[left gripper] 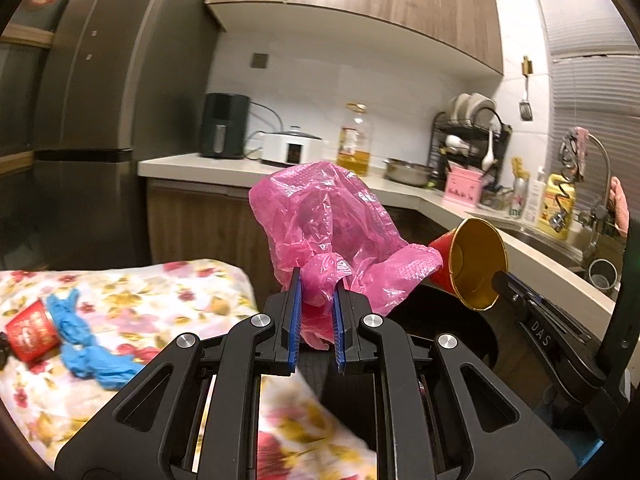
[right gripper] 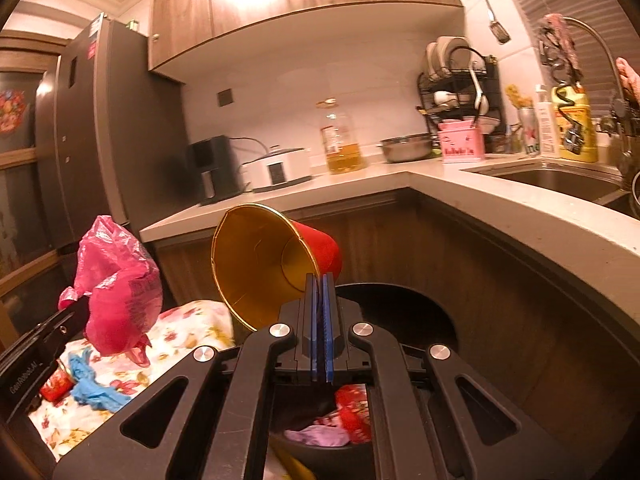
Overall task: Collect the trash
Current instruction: 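Carry the pink bag and red cup over the black bin, then open both tools to drop the pink bag and red cup into the bin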
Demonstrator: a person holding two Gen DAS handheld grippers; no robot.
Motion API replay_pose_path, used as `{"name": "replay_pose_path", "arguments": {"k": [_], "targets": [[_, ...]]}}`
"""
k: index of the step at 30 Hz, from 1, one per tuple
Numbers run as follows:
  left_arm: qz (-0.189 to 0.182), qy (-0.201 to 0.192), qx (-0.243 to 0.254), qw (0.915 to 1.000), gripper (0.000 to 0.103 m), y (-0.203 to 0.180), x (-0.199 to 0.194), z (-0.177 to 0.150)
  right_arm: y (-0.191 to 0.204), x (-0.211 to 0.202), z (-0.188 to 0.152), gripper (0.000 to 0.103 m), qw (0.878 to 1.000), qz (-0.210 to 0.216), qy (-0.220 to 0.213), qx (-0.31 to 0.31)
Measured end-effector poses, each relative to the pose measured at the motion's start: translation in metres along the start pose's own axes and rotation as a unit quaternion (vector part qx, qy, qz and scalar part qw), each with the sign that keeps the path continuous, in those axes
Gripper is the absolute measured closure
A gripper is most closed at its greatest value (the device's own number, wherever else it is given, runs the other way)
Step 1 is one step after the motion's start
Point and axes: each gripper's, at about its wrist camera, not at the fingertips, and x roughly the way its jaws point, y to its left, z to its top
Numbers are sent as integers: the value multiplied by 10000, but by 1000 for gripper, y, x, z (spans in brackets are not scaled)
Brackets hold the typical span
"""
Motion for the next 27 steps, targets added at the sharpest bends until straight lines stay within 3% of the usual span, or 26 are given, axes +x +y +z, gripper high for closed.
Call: {"name": "replay_pose_path", "arguments": {"k": [14,27], "targets": [[-444,316,129,9984,90,-36,43,-14,-26,1,-2,99,9999,-125,52,89],[-565,501,90,9971,89,-46,64,-24,-37,11,-5,99,9997,-97,150,191]]}}
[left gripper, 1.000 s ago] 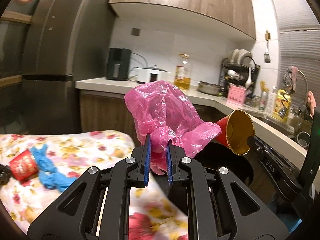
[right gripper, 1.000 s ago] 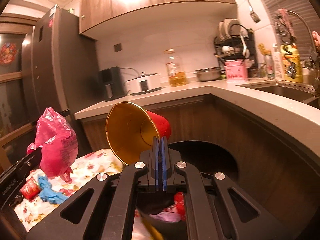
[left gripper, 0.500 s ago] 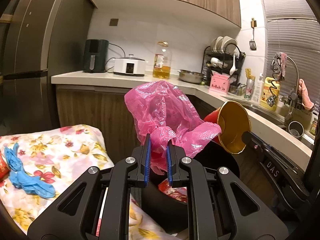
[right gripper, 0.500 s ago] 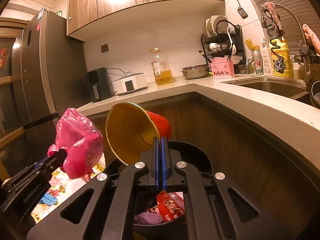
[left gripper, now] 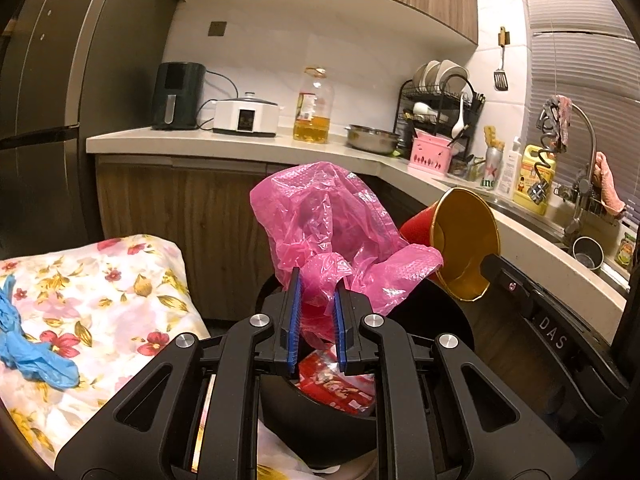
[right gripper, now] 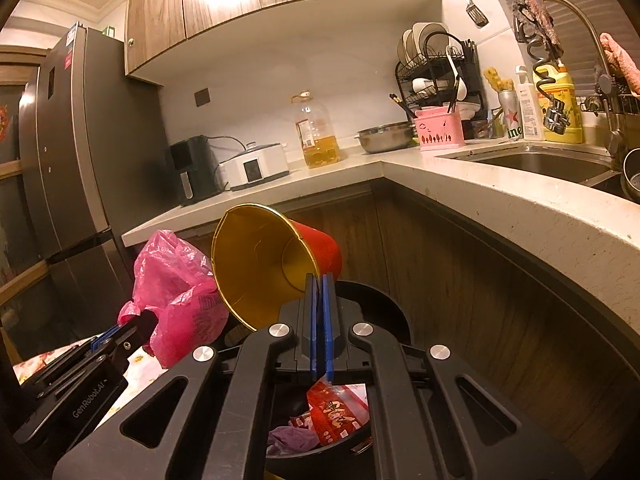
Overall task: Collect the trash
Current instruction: 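Open both tools to drop the pink bag and red cup into the bin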
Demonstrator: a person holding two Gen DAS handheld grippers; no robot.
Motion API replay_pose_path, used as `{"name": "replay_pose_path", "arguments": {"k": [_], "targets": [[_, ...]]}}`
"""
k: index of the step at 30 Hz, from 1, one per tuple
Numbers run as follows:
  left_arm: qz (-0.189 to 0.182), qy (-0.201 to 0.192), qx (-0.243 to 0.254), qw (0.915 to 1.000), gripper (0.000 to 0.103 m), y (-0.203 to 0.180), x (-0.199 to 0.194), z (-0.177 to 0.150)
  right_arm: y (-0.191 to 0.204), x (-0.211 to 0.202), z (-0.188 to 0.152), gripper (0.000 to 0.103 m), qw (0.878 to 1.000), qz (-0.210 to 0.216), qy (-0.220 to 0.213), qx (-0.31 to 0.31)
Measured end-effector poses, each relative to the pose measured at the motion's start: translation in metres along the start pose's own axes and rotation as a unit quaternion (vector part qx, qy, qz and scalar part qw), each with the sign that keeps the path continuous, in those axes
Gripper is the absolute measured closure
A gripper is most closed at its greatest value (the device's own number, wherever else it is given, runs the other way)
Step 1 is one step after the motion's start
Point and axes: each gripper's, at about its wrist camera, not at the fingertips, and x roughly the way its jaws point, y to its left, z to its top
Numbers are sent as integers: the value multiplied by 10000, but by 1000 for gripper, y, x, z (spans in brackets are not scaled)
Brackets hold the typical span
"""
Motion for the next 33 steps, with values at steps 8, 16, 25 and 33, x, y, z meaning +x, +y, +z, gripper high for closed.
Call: {"name": "replay_pose_path", "arguments": {"k": [8,16,25,33], "targets": [[37,231,64,9997,73,-1,14,-6,-8,16,-4,84,9997,-38,248,39],[261,212,-76,9994,37,9,7,-11,-14,13,-7,73,9995,-113,271,86],[977,125,-226,9949,19,32,-30,-20,-5,-3,-14,42,9998,-51,190,65],[1421,-22,-300,9894,15,52,-71,-24,13,-20,-17,33,9998,112,137,-8]]}}
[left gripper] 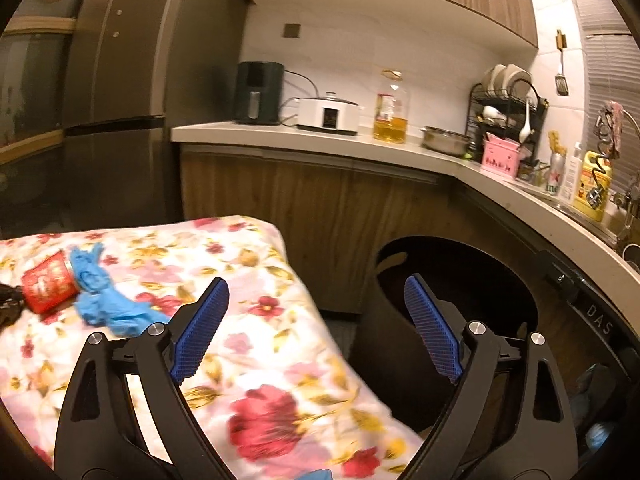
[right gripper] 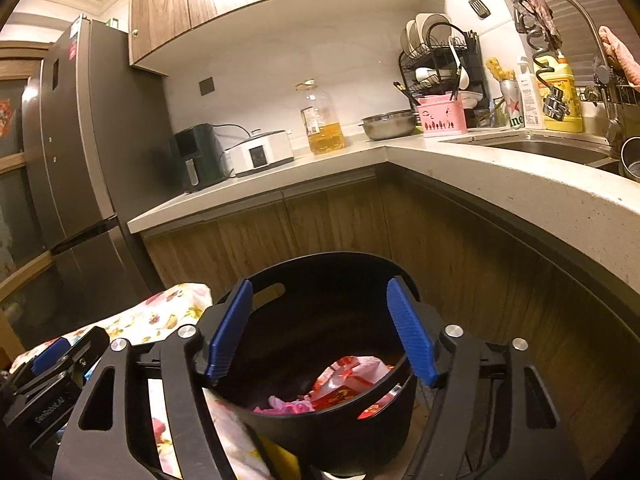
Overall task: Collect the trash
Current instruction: 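Open both tools to drop the pink bag and red cup into the bin, then move both tools back over the black bag and blue glove on the sheet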
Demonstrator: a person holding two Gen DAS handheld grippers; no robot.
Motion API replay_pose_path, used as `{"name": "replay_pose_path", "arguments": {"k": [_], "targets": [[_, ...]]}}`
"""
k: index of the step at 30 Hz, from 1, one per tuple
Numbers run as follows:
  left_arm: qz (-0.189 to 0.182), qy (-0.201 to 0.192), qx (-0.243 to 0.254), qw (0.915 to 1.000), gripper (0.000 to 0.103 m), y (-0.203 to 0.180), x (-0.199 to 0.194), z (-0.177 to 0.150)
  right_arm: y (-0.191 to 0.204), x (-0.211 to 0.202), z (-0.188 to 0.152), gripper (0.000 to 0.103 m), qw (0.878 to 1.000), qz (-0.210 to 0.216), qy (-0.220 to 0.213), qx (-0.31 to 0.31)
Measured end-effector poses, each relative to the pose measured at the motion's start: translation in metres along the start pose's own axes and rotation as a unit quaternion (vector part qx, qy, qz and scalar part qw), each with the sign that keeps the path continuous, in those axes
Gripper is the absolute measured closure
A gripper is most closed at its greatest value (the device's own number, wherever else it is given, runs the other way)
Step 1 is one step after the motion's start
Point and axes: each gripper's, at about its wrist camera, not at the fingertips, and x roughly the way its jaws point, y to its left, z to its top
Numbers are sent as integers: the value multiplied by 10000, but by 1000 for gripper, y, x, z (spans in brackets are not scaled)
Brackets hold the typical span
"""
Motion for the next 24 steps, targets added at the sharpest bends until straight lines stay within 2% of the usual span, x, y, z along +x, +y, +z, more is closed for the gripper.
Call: {"name": "replay_pose_path", "arguments": {"k": [4,13,24], "targets": [[262,-102,-30,9996,14,17,-18,-1,17,-11,-2,31,9998,189,-46,-74],[1225,-211,-230,9920,14,90,-64,-17,78,-22,-18,31,9960,797,65,-402],[2376,-212,-685,9687,14,202,-119,-37,172,-18,-57,31,9824,1559,403,-947]]}}
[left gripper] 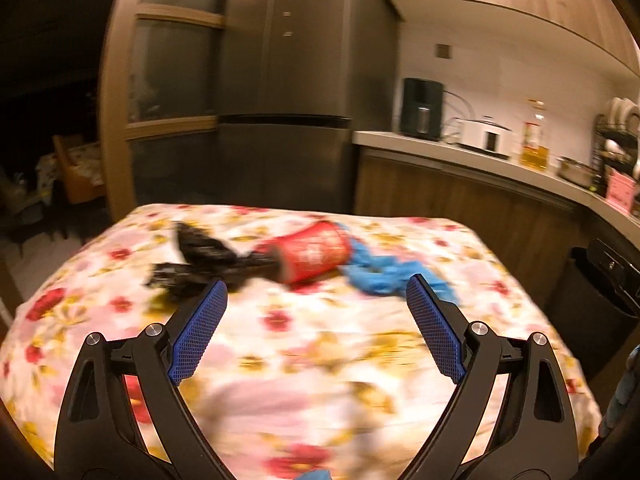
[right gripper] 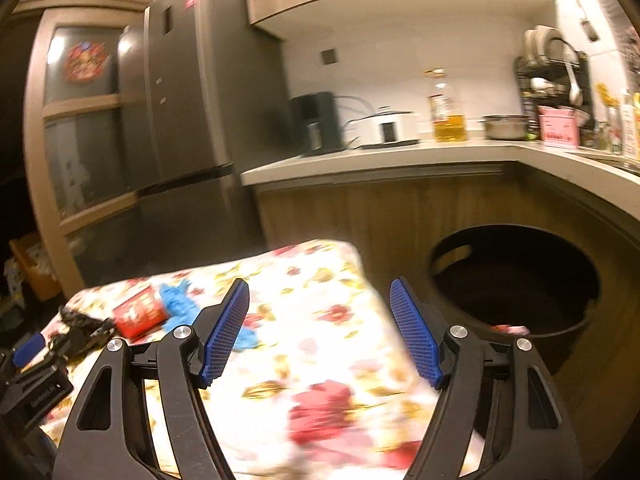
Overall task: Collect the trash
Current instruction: 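Move both tools back over the black bag and blue glove on the sheet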
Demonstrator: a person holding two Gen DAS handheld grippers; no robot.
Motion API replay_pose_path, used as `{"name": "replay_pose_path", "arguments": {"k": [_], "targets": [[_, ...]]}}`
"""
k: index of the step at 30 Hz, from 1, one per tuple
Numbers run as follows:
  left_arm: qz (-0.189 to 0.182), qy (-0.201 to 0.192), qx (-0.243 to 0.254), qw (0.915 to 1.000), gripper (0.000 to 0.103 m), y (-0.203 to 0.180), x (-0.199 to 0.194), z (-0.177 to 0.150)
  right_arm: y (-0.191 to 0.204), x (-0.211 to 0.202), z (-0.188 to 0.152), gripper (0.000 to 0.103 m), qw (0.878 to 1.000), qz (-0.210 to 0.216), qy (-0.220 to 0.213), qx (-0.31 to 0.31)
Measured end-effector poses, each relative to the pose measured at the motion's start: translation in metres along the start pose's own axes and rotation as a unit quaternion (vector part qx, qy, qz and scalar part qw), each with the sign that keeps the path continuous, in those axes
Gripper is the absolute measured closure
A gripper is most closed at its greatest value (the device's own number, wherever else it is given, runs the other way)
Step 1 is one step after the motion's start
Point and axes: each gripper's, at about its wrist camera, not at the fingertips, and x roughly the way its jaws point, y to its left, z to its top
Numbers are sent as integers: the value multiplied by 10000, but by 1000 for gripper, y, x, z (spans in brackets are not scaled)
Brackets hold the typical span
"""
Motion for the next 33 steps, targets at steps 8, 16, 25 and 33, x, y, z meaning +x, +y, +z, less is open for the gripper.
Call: {"name": "replay_pose_path", "arguments": {"k": [8,16,25,33], "targets": [[498,-43,-287,9983,14,61,11,8,54,35,-13,31,9991,314,149,-226],[620,-46,-413,9972,14,83,31,18,94,77,-25,31,9970,373,336,-583],[570,183,-670,9960,14,98,73,28,111,115,-32,31,9964,265,485,-637],[544,387,-779,9947,14,103,104,31,114,131,-44,31,9941,225,779,-715]]}}
